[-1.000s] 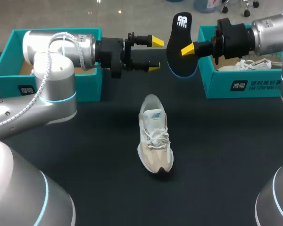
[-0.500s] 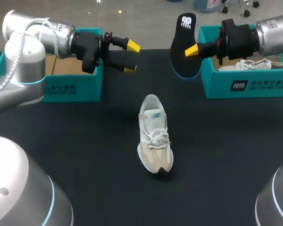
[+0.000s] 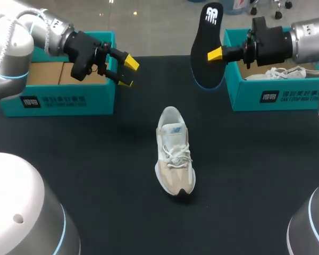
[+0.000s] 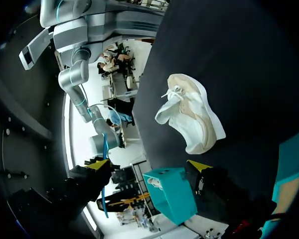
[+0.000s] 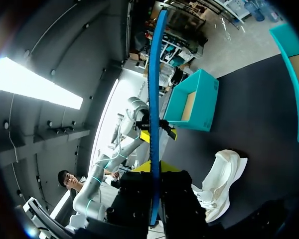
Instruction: Take the shoe out of the shoebox, open the shoe tongue, remove and reinsert the insole, then place the shoe into the shoebox
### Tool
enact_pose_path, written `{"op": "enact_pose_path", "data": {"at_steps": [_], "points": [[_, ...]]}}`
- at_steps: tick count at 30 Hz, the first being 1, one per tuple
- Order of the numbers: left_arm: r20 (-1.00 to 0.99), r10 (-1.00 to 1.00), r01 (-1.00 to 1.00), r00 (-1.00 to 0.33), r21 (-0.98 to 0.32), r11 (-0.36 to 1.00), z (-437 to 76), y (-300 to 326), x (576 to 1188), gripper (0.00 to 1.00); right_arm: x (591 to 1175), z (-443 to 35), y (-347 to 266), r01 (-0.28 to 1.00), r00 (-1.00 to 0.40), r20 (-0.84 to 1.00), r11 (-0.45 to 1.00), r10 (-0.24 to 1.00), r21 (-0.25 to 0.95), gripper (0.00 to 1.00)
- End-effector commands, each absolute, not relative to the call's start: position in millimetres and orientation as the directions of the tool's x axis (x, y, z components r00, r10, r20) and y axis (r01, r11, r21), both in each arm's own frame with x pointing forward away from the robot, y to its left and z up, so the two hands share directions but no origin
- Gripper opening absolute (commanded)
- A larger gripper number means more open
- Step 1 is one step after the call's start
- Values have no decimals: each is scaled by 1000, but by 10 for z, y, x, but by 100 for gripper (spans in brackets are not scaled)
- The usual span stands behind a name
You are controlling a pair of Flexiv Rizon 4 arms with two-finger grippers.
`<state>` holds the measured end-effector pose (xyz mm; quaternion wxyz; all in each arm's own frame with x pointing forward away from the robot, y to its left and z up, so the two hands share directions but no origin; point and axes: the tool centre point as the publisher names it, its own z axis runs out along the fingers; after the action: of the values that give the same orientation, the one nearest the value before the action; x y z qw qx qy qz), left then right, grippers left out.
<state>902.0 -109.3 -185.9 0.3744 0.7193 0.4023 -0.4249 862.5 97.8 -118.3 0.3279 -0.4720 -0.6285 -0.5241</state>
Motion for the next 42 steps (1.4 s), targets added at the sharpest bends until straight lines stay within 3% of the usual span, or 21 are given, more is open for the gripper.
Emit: {"op": "enact_pose_path", "data": {"at_steps": [1,17,39,42], "points": [[-904,279,886,324,186,-426,-1877,-992,9054,100,8619,-1152,1014,932,-349,901,0,258,362,0],[-888,316,887,335,184,-424,-1957,-909,9058,100,8836,-970,1319,795,-595,767,38,239,605,0],[-888,316,887,335,184,-424,-1957,-909,9058,100,8882,-990,1389,792,-599,763,41,244,609,0],[-888,316,887,335,184,-424,-1957,-909,9058,100,8985,-1083,1443,753,-646,723,52,245,656,0]]}}
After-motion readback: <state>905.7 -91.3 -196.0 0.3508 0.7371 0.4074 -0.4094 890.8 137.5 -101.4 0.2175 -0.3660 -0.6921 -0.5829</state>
